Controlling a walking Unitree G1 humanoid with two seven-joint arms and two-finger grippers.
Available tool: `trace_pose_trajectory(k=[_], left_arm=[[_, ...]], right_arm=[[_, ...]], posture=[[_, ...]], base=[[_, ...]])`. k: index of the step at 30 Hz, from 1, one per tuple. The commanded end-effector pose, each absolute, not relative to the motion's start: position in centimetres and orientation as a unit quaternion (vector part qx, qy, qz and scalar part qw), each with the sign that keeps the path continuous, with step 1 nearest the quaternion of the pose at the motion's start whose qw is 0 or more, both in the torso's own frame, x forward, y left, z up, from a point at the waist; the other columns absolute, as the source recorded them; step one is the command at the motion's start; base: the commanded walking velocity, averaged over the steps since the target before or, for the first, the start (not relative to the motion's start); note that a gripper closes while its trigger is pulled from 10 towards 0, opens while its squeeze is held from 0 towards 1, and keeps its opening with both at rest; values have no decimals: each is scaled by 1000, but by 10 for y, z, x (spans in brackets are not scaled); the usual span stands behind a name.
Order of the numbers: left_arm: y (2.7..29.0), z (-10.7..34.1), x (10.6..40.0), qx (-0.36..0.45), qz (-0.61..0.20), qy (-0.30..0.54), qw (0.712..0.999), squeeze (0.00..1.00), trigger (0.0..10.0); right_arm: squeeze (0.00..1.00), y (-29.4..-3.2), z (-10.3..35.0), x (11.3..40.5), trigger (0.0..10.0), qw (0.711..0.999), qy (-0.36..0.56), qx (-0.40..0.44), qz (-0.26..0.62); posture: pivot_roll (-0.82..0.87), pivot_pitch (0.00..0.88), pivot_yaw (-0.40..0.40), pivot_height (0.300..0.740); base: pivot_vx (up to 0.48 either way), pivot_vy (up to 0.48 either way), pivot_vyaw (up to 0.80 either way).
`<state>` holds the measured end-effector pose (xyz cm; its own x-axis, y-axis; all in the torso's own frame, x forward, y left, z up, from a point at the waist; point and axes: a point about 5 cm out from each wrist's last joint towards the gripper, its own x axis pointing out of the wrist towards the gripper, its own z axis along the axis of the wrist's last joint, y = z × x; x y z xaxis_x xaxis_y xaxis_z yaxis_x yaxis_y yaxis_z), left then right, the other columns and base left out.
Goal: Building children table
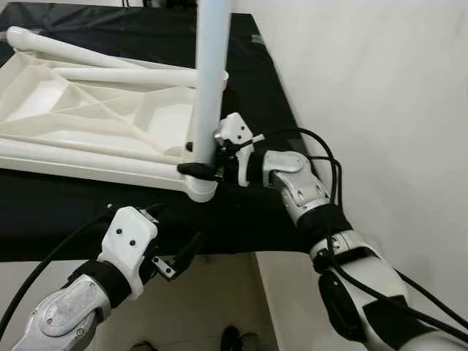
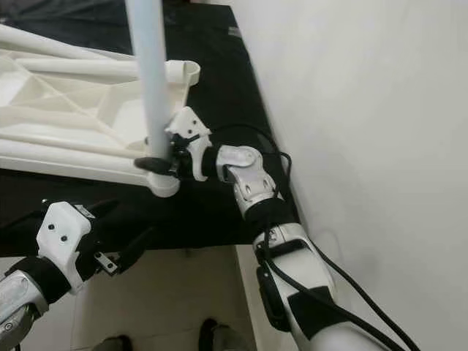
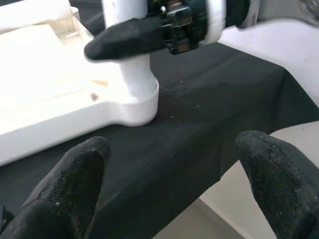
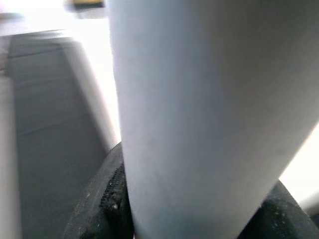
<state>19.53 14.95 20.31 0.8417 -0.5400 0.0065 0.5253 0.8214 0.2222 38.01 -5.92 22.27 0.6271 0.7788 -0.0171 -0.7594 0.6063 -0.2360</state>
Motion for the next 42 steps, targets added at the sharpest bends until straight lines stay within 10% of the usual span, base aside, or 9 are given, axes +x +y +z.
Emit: trace_pose_trajectory(k=[1, 12, 13, 19, 20, 28, 36, 38, 42], left_arm=[[146, 200, 192, 99, -288, -25, 952, 0, 10000], [146, 199, 196, 98, -297, -23, 949, 0, 10000], [147, 199, 196, 99, -296, -25, 950, 0, 10000], [149, 200, 197, 102, -292, -27, 950, 0, 10000], [149, 200, 197, 102, -293, -27, 950, 0, 10000], [148, 200, 197, 101, -293, -27, 950, 0, 10000], [146, 200, 196, 99, -292, -28, 951, 0, 10000], [146, 199, 196, 98, -291, -28, 951, 0, 10000], [146, 199, 196, 98, -291, -28, 951, 0, 10000]], right_arm=[[0, -95, 185, 386, 0, 953, 38, -144, 264], [0, -45, 163, 349, 0, 957, 37, -95, 272], [0, -40, 170, 357, 10000, 958, 23, -90, 272], [0, -29, 194, 366, 10000, 957, -22, -57, 285], [1000, -29, 198, 366, 10000, 955, -28, -54, 289], [0, -35, 213, 358, 10000, 913, -46, -57, 402], [0, -44, 215, 366, 10000, 858, -49, -89, 504], [0, -46, 213, 372, 0, 851, -38, -113, 511], [0, -47, 215, 376, 0, 847, -33, -124, 516]], posture=[[156, 254, -179, 740], [148, 233, -144, 740], [150, 230, -144, 740], [163, 226, -139, 740], [165, 226, -138, 740], [167, 231, -149, 740], [169, 233, -155, 740], [174, 232, -159, 740], [179, 232, -157, 740]], base=[[0, 0, 0], [0, 0, 0], [0, 0, 0], [0, 0, 0], [0, 0, 0], [0, 0, 0], [0, 0, 0], [0, 0, 0], [0, 0, 0]])
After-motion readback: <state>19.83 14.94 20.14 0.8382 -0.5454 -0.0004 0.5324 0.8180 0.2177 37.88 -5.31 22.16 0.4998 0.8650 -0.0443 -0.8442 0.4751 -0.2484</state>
